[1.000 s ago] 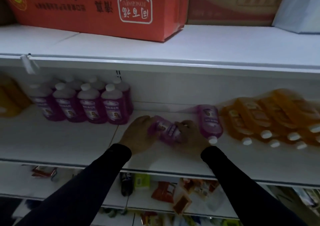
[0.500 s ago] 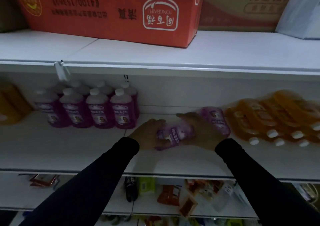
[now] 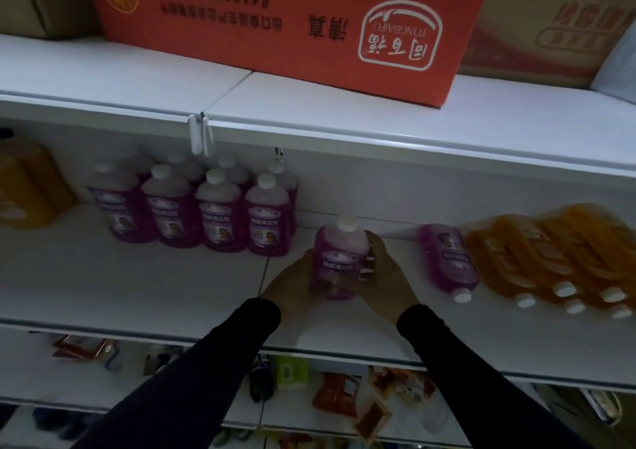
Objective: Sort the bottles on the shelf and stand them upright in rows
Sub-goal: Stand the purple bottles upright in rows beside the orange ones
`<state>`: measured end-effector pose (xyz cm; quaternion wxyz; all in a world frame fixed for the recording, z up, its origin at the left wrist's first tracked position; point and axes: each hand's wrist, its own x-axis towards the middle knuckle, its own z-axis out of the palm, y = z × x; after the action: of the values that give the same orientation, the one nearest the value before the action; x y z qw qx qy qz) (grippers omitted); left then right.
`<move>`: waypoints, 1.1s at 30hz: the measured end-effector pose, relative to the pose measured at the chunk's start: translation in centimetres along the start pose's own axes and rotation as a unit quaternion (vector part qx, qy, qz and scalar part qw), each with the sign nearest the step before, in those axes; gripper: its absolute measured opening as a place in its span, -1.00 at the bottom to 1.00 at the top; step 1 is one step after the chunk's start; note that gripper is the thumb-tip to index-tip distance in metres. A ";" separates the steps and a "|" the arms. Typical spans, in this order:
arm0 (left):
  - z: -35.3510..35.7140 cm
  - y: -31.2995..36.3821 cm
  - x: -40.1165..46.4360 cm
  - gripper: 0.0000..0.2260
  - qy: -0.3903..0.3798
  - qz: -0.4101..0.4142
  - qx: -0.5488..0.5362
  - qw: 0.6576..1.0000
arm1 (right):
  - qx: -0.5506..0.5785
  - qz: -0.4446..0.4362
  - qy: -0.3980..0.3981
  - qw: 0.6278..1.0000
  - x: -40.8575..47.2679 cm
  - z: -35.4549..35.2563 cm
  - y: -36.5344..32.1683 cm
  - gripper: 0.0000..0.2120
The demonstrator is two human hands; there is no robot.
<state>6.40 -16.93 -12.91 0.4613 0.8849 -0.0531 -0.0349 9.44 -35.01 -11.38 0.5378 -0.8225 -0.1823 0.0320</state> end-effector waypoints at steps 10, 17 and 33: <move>-2.5 -7.0 -2.7 -0.23 0.118 -0.099 0.318 0.935 | -0.068 -0.010 0.062 0.996 4.3 1.4 0.8 -0.13; -1.8 -7.8 -3.0 -0.21 0.128 -0.108 0.334 0.928 | -0.116 0.003 0.090 0.989 9.5 2.9 0.4 -0.24; -1.8 -7.7 -3.1 -0.24 0.132 -0.106 0.334 0.927 | -0.110 0.044 0.115 0.986 12.0 5.0 1.1 -0.42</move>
<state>3.97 -10.66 -18.15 0.1352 0.9850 0.0934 0.0533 19.64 -27.05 -12.71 0.4595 -0.8821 -0.0849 -0.0597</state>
